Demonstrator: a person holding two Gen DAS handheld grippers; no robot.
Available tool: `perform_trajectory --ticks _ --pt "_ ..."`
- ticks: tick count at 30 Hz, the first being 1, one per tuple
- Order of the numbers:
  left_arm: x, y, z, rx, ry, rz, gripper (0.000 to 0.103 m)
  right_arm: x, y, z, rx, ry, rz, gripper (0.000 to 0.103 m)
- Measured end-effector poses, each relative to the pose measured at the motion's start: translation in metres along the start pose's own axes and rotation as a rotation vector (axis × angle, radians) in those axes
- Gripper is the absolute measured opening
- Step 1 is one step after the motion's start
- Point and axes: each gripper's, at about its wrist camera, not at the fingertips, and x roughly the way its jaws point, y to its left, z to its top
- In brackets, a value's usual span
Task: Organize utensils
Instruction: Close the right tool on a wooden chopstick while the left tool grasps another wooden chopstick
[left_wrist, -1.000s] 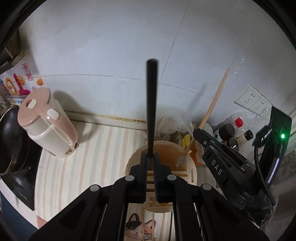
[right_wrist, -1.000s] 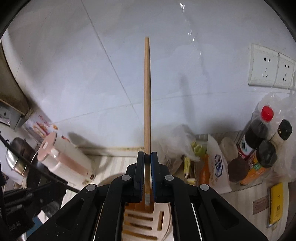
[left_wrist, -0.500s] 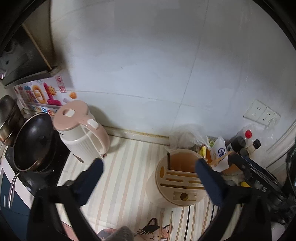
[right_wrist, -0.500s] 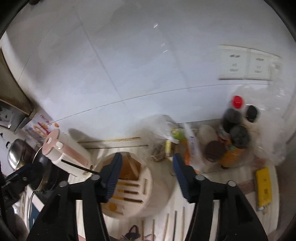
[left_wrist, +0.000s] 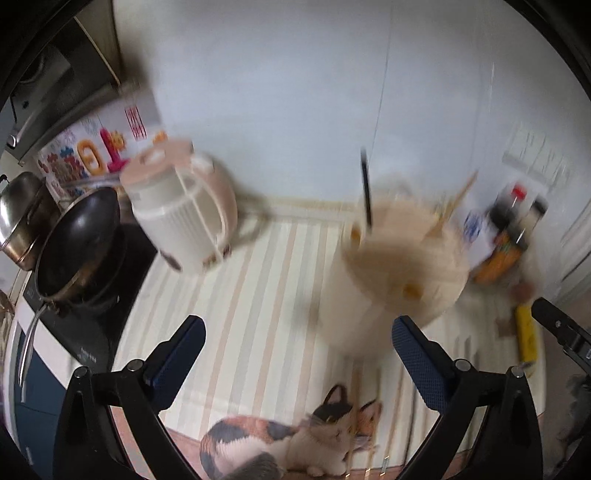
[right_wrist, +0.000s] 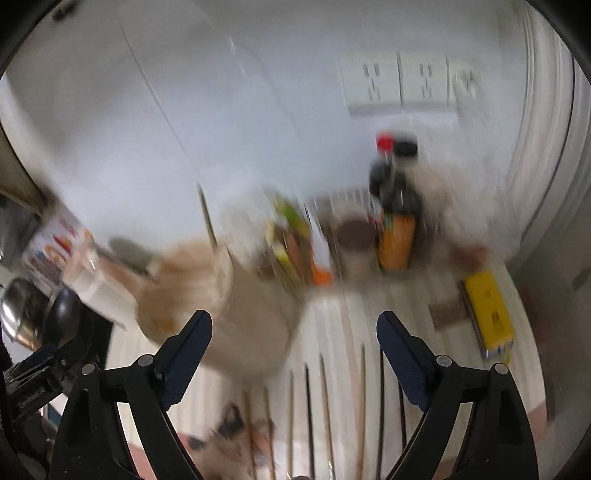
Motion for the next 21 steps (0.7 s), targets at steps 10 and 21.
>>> perform_trajectory --ticks 10,21 --pt "0.113 -0.047 -0.092 0.108 0.325 -0.056 0.089 0.108 -0.035 -0.098 0.005 0.38 -0.005 0.031" --pt "0.173 -0.077 -0.126 0.156 0.461 -0.08 0.022 0.171 -0.037 -0.132 -0.03 0.559 -0.044 0.031"
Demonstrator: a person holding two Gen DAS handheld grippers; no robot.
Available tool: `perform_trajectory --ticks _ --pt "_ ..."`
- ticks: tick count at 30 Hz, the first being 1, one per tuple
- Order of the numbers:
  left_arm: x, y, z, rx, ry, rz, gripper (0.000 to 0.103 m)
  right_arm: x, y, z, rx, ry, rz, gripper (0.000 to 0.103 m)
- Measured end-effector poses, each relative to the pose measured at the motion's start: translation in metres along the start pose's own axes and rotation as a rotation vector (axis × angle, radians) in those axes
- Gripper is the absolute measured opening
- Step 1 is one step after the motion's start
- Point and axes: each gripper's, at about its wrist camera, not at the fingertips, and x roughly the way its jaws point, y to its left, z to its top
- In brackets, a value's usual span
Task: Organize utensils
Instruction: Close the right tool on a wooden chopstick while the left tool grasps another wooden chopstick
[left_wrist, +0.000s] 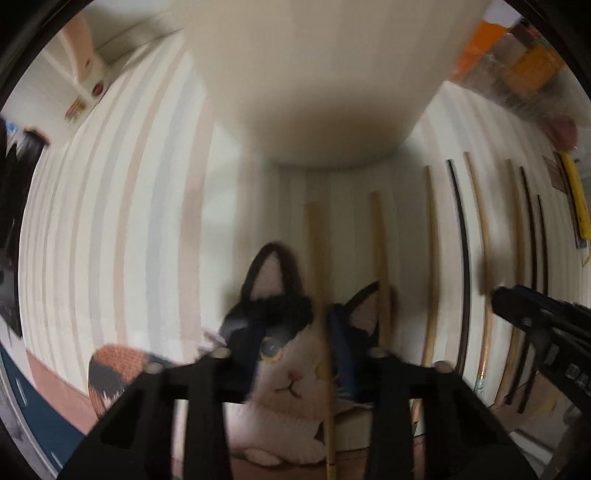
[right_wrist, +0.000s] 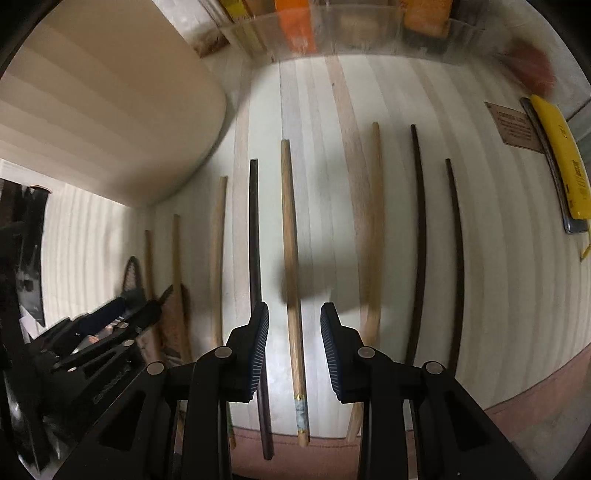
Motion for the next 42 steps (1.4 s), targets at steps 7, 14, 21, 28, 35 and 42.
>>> perform_trajectory --ticks 7,14,21,28,35,42 --pt "-0.003 0.022 0.009 -0.026 -0.013 0.025 0.005 0.015 0.011 0.009 -0.028 0.022 -0.065 0.007" --pt "-0.007 0.05 -0.003 -0.07 0.015 0.005 0.005 0.011 0.005 -0.018 -0.028 0.085 -0.089 0.007" --pt "-0.009 0.05 -0.009 -0.049 0.034 0.008 0.007 0.013 0.01 -0.022 -0.039 0.139 -0.127 0.007" --pt "0.002 0.033 0.013 -0.046 0.059 0.015 0.007 0.021 0.029 -0.006 -0.045 0.189 -0.182 0.008" --pt "0.008 0.042 0.014 -0.042 0.051 0.01 0.005 0.022 0.033 -0.001 -0.038 0.207 -0.198 0.008" --pt "0.0 0.055 0.002 -0.056 -0.01 0.029 0.004 0.016 0.02 -0.018 -0.006 0.15 -0.146 0.007"
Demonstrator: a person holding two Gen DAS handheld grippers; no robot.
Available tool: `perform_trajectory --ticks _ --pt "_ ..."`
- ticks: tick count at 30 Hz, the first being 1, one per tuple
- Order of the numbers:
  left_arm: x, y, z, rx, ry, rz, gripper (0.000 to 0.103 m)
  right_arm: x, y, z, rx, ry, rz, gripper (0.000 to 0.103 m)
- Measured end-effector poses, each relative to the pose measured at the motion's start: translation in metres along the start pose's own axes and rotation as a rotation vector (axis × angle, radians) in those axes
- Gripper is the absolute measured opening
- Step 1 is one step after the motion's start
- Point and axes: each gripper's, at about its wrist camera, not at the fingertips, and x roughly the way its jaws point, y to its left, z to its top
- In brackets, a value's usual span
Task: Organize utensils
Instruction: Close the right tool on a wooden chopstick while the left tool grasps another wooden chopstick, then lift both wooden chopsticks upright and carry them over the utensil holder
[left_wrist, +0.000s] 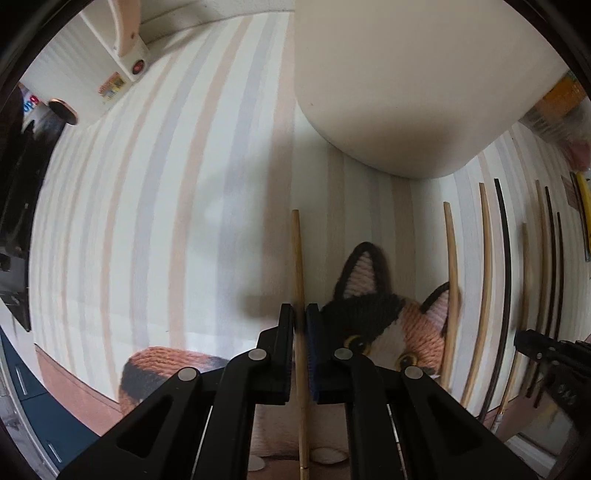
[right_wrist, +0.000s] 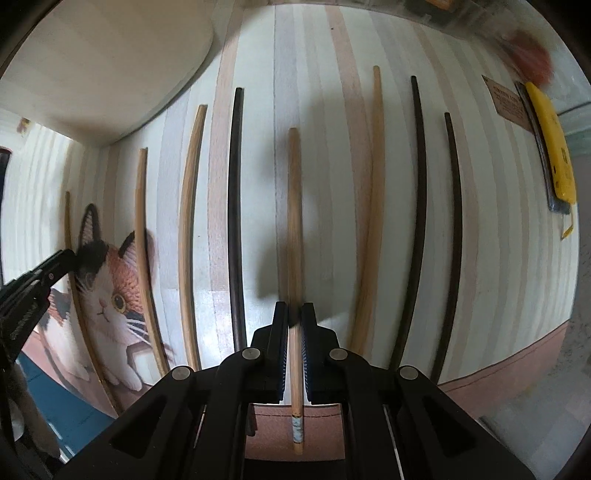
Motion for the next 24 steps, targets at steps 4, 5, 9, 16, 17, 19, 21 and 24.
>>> perform_trajectory --ticks 4,5,9,16,17,19,21,24 --pt "-0.027 0.011 -0.011 0.003 -0.066 0.002 0.004 -0.016 -0.012 0.001 0.045 -0.048 0.107 0.007" --pt "-0.034 0.014 -0.013 -0.003 -0.082 -0.004 0.004 -0.023 -0.014 0.001 0.046 -0.074 0.114 0.007" --pt "-0.069 0.025 -0.019 -0.025 -0.16 -0.027 0.004 -0.052 -0.015 0.007 0.033 -0.171 0.117 0.007" --pt "-0.132 0.028 -0.025 -0.056 -0.313 -0.028 0.004 -0.077 -0.015 -0.01 0.009 -0.295 0.136 0.007" --pt "-0.138 0.028 -0.027 -0.057 -0.328 -0.027 0.004 -0.079 -0.014 -0.015 0.008 -0.308 0.142 0.007" --pt "-0.153 0.029 -0.025 -0.056 -0.365 -0.028 0.004 -0.087 -0.018 -0.02 0.005 -0.339 0.155 0.007" --pt "-0.168 0.028 -0.023 -0.05 -0.406 -0.022 0.004 -0.102 -0.018 -0.032 0.003 -0.366 0.168 0.007" --pt "-0.19 0.028 -0.019 -0.046 -0.464 -0.013 0.004 -0.118 -0.019 -0.031 0.005 -0.415 0.19 0.007"
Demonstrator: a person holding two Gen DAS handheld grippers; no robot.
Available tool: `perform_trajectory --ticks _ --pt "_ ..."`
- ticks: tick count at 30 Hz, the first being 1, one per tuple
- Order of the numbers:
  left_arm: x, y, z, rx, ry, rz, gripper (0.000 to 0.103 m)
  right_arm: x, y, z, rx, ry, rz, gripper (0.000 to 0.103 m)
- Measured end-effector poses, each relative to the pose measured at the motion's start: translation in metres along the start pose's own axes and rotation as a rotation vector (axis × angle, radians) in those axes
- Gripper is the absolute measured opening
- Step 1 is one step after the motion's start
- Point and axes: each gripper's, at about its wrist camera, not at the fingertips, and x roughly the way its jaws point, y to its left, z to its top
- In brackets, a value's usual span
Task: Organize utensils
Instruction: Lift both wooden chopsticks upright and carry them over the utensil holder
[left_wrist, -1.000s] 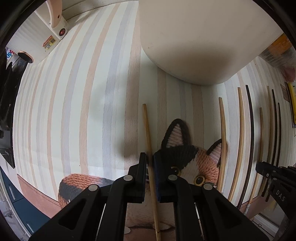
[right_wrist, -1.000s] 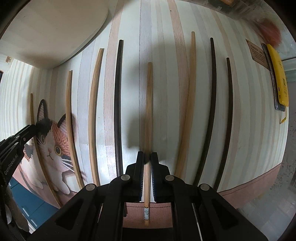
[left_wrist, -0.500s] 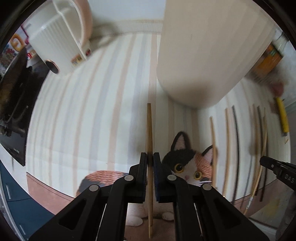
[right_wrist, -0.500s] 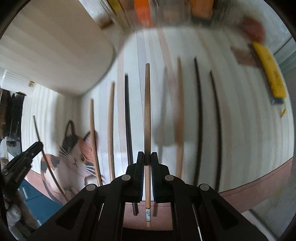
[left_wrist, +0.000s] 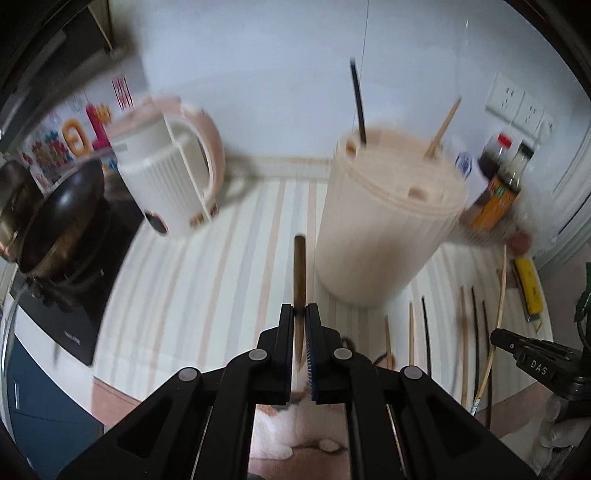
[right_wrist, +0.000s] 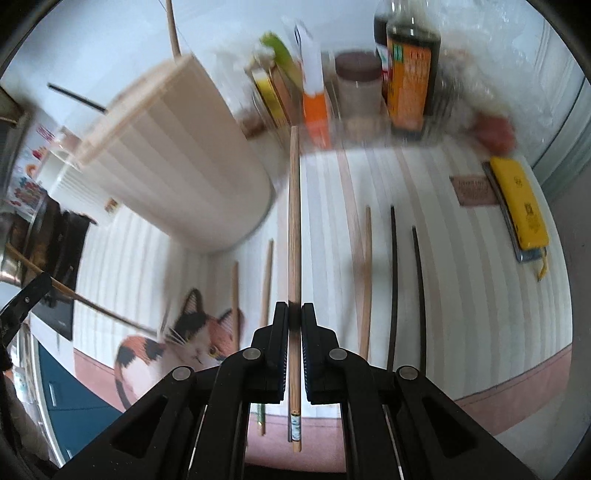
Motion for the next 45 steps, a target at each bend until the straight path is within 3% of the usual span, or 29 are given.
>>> perform_trajectory --ticks 9,20,25,31,36,39,45 --pt "-0.05 0.006 0.041 -0.028 -0.138 -0.036 0.004 -0.039 0.015 0.046 0.015 -0.098 0.078 0.007" --pt "-0.139 0.005 0.091 -0.062 -0.258 -0.21 0.004 -0.101 0.043 0.122 0.055 -0.178 0.265 0.007" --pt "-0.162 -0.008 0.123 -0.024 -0.332 -0.235 0.004 -0.121 0.057 0.159 0.07 -0.243 0.303 0.007" --pt "-0.123 -0.028 0.162 0.014 -0.286 -0.231 0.004 -0.126 0.07 0.196 0.09 -0.385 0.279 0.007" --pt "-0.064 -0.034 0.183 -0.016 -0.164 -0.23 0.004 -0.118 0.086 0.208 0.055 -0.527 0.185 0.007" --pt "-0.042 -0.035 0.19 -0.03 -0.145 -0.2 0.004 -0.106 0.097 0.214 0.021 -0.593 0.137 0.007" --pt "-0.017 -0.036 0.198 -0.027 -0.099 -0.189 0.003 -0.075 0.106 0.217 -0.021 -0.607 0.129 0.007"
